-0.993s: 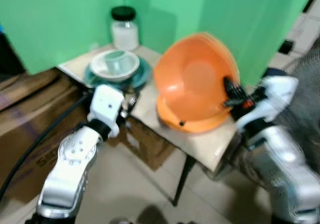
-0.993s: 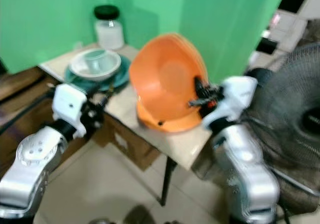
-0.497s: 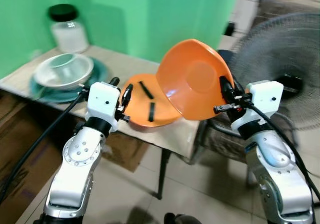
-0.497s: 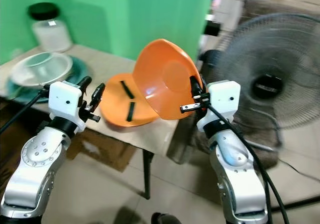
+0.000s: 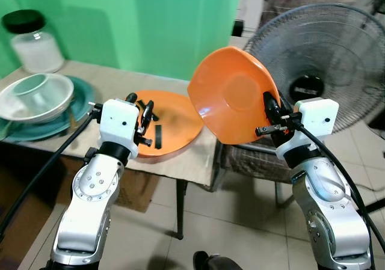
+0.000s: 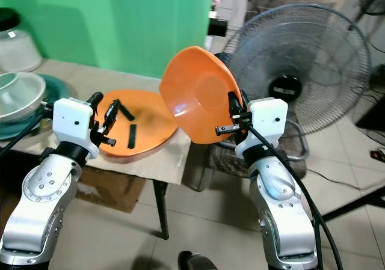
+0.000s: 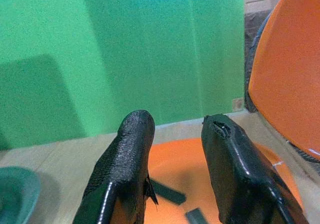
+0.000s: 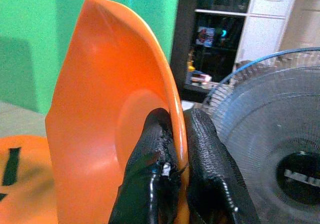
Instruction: Setting the table
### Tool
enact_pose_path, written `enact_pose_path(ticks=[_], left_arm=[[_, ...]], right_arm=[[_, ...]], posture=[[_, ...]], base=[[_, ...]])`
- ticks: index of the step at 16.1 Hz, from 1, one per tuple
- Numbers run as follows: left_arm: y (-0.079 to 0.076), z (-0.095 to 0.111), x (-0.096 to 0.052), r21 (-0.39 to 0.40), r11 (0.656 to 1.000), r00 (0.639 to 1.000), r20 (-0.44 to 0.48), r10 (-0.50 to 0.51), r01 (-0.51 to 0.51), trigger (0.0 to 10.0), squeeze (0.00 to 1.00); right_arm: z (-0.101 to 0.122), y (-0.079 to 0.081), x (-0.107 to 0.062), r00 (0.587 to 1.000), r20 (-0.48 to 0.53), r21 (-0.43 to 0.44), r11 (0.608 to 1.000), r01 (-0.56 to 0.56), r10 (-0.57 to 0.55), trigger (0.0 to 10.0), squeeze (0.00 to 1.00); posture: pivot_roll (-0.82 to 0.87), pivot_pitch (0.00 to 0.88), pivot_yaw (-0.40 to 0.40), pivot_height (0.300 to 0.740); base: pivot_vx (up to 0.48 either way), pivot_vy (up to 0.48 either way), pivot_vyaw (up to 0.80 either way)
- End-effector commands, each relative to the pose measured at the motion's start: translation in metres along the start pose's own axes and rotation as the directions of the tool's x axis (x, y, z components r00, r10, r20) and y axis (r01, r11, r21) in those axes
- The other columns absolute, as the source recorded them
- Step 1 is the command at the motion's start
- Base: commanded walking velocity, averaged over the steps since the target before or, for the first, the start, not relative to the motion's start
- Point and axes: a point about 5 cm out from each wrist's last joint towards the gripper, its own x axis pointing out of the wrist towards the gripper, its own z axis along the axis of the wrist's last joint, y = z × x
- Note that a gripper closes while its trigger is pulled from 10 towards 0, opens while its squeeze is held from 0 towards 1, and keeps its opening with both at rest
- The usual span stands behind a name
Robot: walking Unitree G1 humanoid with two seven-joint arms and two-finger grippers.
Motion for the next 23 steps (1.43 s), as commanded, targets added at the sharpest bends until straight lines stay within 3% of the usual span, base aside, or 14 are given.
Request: enact_pose_path(ticks=[1, 14, 18, 23], left_arm=[[-0.001, 0.001, 0.001, 0.005, 1.000, 1.000, 0.005, 0.006, -0.006, 10.0, 0.00], [-0.001, -0.001, 0.003, -0.001, 1.000, 1.000, 0.003, 0.030, -0.030, 10.0, 0.00], [0.004, 0.000, 0.002, 0.011, 0.999, 0.999, 0.006, 0.035, -0.035, 10.0, 0.00], [0.022, 0.002, -0.001, 0.059, 0.997, 0.998, 0.007, 0.054, -0.055, 10.0, 0.00]], right_arm=[[0.010, -0.005, 0.001, 0.998, 0.056, -0.004, 1.000, 0.023, -0.023, 10.0, 0.00], [0.009, -0.007, 0.002, 0.998, 0.053, -0.003, 1.000, 0.015, -0.015, 10.0, 0.00], [0.008, -0.005, 0.004, 0.999, 0.052, 0.002, 1.000, 0.003, -0.003, 10.0, 0.00], [0.007, -0.004, 0.007, 0.998, 0.056, 0.002, 1.000, -0.004, 0.004, 10.0, 0.00]], posture=[[0.13, 0.000, -0.058, 0.740], [0.13, 0.000, -0.069, 0.740], [0.13, 0.000, -0.073, 0.740], [0.14, 0.000, -0.074, 0.740]], base=[[0.000, 0.000, -0.80], [0.000, 0.000, -0.80], [0.000, 0.000, -0.80], [0.000, 0.000, -0.80]])
